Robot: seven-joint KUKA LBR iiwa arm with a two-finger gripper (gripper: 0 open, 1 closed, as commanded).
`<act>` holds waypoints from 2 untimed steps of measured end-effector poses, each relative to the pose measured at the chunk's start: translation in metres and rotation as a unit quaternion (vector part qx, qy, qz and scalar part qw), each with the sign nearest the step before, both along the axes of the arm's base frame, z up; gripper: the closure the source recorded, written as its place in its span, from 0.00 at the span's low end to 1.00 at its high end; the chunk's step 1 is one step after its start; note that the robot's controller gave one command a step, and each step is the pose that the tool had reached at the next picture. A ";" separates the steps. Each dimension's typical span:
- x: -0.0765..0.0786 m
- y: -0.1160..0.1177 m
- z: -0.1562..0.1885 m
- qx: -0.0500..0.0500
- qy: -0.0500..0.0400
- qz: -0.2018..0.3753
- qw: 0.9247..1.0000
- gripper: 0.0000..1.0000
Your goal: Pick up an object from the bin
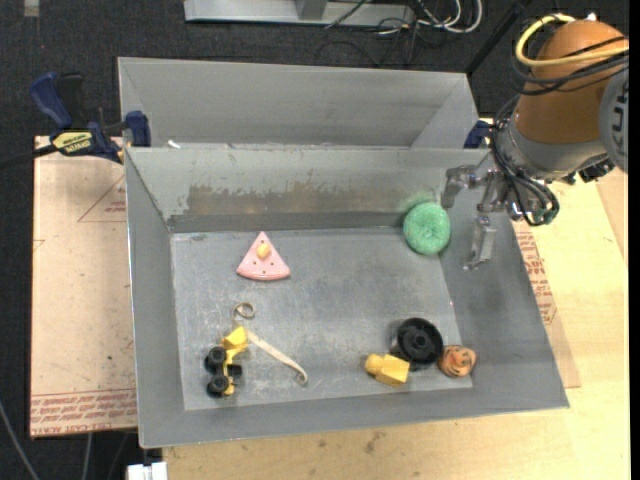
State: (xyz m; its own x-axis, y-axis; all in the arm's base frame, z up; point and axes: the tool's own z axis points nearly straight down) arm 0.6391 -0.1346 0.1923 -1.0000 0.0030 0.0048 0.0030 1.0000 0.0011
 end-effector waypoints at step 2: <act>0.006 -0.004 -0.055 0.000 -0.005 -0.068 0.998 0.00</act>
Offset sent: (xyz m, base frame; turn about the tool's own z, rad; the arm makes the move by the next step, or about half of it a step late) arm 0.0095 -0.0101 -0.1223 0.2853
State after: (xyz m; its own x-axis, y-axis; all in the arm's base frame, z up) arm 0.6453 -0.1390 0.1375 -0.9903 0.1390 -0.0052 0.1390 0.9903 0.0015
